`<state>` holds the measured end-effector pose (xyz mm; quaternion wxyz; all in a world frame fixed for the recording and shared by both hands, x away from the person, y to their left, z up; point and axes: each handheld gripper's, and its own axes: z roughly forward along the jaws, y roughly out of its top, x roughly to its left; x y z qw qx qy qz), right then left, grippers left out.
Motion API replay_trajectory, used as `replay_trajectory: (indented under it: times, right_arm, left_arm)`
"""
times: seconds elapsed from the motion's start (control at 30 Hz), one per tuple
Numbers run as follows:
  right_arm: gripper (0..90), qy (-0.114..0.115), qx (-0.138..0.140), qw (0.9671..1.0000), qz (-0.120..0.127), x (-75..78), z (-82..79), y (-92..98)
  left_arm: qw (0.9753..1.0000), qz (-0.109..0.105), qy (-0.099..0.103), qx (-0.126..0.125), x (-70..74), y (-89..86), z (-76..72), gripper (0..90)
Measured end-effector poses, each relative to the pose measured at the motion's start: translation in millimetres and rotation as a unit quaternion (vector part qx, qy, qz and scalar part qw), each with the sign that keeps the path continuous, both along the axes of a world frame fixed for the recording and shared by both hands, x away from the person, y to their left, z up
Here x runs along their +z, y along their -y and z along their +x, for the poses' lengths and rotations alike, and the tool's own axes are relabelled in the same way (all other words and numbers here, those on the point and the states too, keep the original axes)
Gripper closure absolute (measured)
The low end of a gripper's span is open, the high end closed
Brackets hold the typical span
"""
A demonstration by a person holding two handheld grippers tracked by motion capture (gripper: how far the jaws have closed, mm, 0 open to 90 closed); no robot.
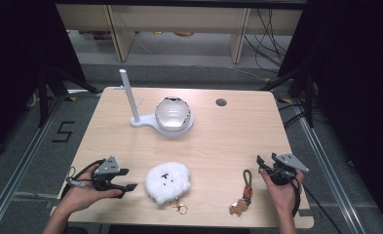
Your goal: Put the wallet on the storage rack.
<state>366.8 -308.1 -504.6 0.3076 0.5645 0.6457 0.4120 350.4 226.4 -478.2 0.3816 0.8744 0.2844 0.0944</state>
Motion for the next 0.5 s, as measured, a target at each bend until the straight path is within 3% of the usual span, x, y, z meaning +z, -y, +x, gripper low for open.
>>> replay_trajectory:
  times: [0.07, 0.1, 0.13, 0.17, 0.2, 0.23, 0.27, 0.3, 0.33, 0.37, 0.4, 0.43, 0.47, 0.5]
  right_arm:
    - [41.1, -0.003, 0.002, 1.0, 0.001, 1.1, -0.2, -1.5]
    - [41.6, -0.001, 0.016, 0.9997, -0.021, 0.9, 1.7, -0.2]
    - [41.6, -0.001, 0.016, 0.9997, -0.021, 0.9, 1.7, -0.2]
    - [42.2, -0.013, 0.017, 0.9993, -0.032, 3.0, 0.1, -1.8]
    - [42.2, -0.013, 0.017, 0.9993, -0.032, 3.0, 0.1, -1.8]
    - [42.2, -0.01, 0.02, 0.9992, -0.033, 4.5, -0.5, -3.3]
    - [42.2, -0.01, 0.02, 0.9992, -0.033, 4.5, -0.5, -3.3]
    - [42.2, -0.022, 0.006, 0.9996, -0.015, 6.9, -4.1, -8.2]
    - [42.2, -0.022, 0.006, 0.9996, -0.015, 6.9, -4.1, -8.2]
    - [42.2, -0.01, 0.024, 0.999, -0.035, 8.0, -2.7, -5.6]
    - [42.2, -0.01, 0.024, 0.999, -0.035, 8.0, -2.7, -5.6]
    - [42.2, -0.013, 0.023, 0.9991, -0.032, 8.9, -3.2, -8.4]
    - [42.2, -0.013, 0.023, 0.9991, -0.032, 8.9, -3.2, -8.4]
    - [42.2, -0.009, 0.026, 0.9988, -0.039, 8.9, -1.8, -10.1]
  left_arm:
    - [0.9999, 0.009, -0.007, -0.005, 2.2, 1.8, 3.1, 35.0]
    - [0.9999, 0.003, -0.016, -0.002, 3.1, 4.7, 4.1, 35.0]
    - [0.9996, 0.011, -0.023, -0.011, 5.7, 7.1, 7.7, 35.0]
    - [0.9988, 0.013, -0.046, 0.01, 9.4, 16.0, 14.1, 36.1]
    - [0.9988, 0.013, -0.046, 0.01, 9.4, 16.0, 14.1, 36.3]
    - [0.9972, 0.014, -0.07, 0.022, 12.3, 23.2, 19.6, 36.4]
    - [0.9972, 0.014, -0.07, 0.022, 12.3, 23.2, 19.6, 36.4]
    - [0.9947, 0.024, -0.097, 0.022, 14.9, 28.4, 25.3, 36.3]
    - [0.9947, 0.024, -0.097, 0.022, 14.9, 28.4, 25.3, 36.4]
    - [0.9925, 0.012, -0.117, 0.03, 15.4, 34.5, 28.8, 36.4]
    - [0.9925, 0.012, -0.117, 0.03, 15.4, 34.5, 28.8, 36.3]
    - [0.9884, -0.003, -0.147, 0.038, 16.8, 40.2, 32.4, 36.2]
    - [0.9884, -0.003, -0.147, 0.038, 16.8, 40.2, 32.4, 35.7]
    - [0.9853, 0.0, -0.167, 0.035, 17.7, 44.3, 36.8, 35.4]
